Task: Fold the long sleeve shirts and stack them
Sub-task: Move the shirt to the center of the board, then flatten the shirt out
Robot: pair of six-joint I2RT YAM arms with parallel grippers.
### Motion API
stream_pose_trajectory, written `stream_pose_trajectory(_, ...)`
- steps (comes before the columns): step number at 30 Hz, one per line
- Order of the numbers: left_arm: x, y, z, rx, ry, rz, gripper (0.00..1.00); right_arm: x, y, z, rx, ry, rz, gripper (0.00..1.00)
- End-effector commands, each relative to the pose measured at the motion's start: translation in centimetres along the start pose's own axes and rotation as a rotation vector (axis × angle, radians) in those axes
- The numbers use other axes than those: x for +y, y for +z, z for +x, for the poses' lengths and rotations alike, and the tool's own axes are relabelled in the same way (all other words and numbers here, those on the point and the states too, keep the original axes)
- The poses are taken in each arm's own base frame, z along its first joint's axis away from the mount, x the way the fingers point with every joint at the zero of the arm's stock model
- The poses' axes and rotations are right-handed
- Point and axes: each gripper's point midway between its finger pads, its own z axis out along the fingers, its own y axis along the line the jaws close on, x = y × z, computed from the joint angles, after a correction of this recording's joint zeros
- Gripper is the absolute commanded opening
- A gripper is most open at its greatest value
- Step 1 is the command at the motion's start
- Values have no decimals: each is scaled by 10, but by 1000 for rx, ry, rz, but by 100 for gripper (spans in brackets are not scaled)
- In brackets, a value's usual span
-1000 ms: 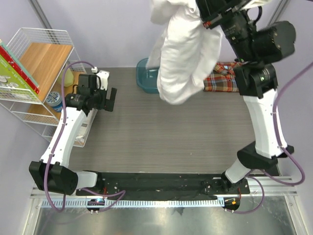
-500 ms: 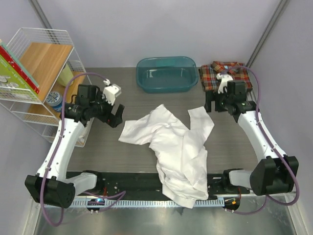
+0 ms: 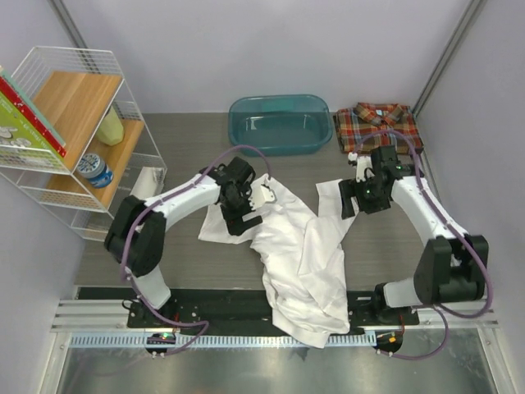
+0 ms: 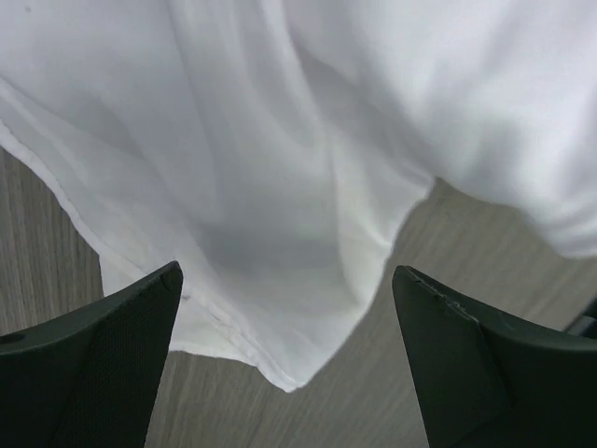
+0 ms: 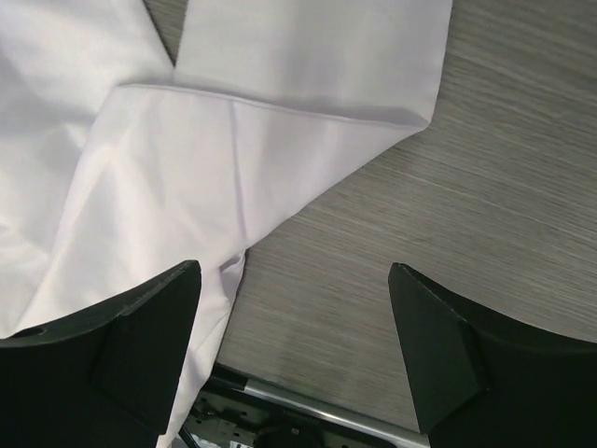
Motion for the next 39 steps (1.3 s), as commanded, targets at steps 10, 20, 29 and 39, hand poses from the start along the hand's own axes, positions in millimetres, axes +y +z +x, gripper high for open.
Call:
stream_pose_trajectory(10,56,25,62,178,13,-218,82,-9,100,-4,184,228,-43,55)
stream_pose_trajectory(20,8,-29,129,227,15,-85,17,-92,66,-170,-134,47,278,1)
stream_pose_trajectory(29,-65,-76,120,146,108,43,0,-74,-65,-318,-554,-124,338,1)
stream_pose_trajectory(39,32,-36,60,137,-61,-208,48,-13,-87,-314,-558,-250,279,1)
